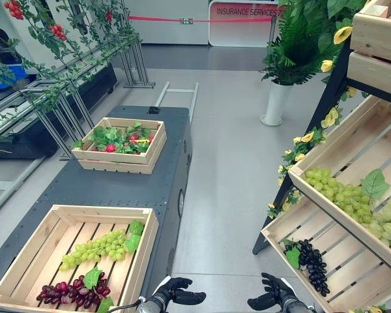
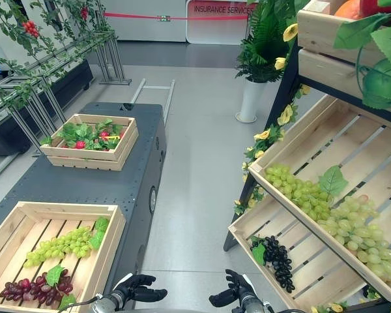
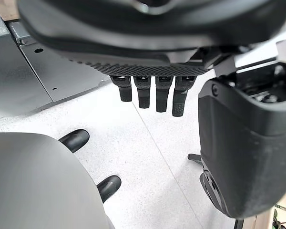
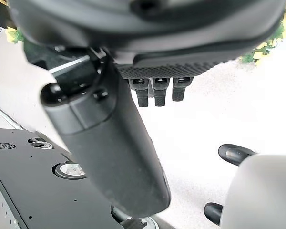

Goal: Pick up the fruits from the basket on one side to the basket on the other side

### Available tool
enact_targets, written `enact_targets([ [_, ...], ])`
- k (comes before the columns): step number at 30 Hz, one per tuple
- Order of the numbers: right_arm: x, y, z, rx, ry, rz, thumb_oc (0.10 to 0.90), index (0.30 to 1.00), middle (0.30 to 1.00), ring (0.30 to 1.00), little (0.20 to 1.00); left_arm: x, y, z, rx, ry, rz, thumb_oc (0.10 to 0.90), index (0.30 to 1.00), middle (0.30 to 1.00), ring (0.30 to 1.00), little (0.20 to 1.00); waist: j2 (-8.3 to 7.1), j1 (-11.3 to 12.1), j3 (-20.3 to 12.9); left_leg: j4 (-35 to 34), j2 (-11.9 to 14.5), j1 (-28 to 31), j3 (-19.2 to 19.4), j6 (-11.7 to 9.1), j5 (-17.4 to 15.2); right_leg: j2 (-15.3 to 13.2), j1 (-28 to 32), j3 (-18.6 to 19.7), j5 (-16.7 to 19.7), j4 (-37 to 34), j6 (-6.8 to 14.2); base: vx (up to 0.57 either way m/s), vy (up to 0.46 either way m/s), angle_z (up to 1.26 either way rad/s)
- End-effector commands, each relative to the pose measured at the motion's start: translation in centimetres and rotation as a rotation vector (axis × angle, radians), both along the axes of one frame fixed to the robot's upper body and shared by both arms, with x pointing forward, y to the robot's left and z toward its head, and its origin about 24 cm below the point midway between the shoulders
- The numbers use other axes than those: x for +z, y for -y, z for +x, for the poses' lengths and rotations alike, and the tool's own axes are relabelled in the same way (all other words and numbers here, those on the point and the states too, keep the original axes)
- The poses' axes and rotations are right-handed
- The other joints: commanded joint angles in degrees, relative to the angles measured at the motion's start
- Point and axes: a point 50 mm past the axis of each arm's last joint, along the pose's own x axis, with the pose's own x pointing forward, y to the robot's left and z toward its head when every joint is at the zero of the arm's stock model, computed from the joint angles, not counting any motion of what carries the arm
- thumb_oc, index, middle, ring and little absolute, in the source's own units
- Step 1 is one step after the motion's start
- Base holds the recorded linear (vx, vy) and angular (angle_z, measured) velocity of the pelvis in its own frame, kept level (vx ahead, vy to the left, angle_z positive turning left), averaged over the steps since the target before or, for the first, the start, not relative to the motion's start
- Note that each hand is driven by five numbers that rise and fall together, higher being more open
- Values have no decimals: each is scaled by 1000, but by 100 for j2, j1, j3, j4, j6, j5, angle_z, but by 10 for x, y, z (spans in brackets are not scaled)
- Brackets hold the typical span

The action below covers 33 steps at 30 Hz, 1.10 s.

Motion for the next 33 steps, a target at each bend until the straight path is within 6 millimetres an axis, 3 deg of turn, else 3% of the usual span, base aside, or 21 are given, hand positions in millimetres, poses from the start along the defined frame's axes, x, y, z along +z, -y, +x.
enact_targets([
  [1,6,-6,21,50,59,20,800,900,900,900,900,0,21,9,-55,6,-42,800,900,900,900,900,-90,23,186,52,-365,146,122,238,-670,-34,43,-34,48,13,127,0,0,0],
  [10,6,-7,22,54,63,21,800,900,900,900,900,0,18,11,-50,18,-7,800,900,900,900,900,-110,37,190,52,-364,121,125,244,-659,-43,26,-35,61,13,128,0,0,0],
  [24,9,-6,28,42,88,26,800,900,900,900,900,8,20,26,-135,115,-8,800,900,900,900,900,-17,68,259,52,-406,82,62,247,-623,-99,28,-119,50,13,132,-11,1,0],
  [27,11,-6,32,36,104,29,800,900,900,900,900,11,19,32,-139,146,-9,800,900,900,900,900,12,74,307,52,-423,47,61,255,-601,-120,1,-139,60,13,133,-65,-4,2],
  [33,13,-1,39,23,114,27,800,900,900,900,900,37,18,67,-156,424,-31,800,900,900,900,900,112,103,382,52,-468,22,-16,280,-572,-168,-1,-178,60,13,146,-17,-3,0],
])
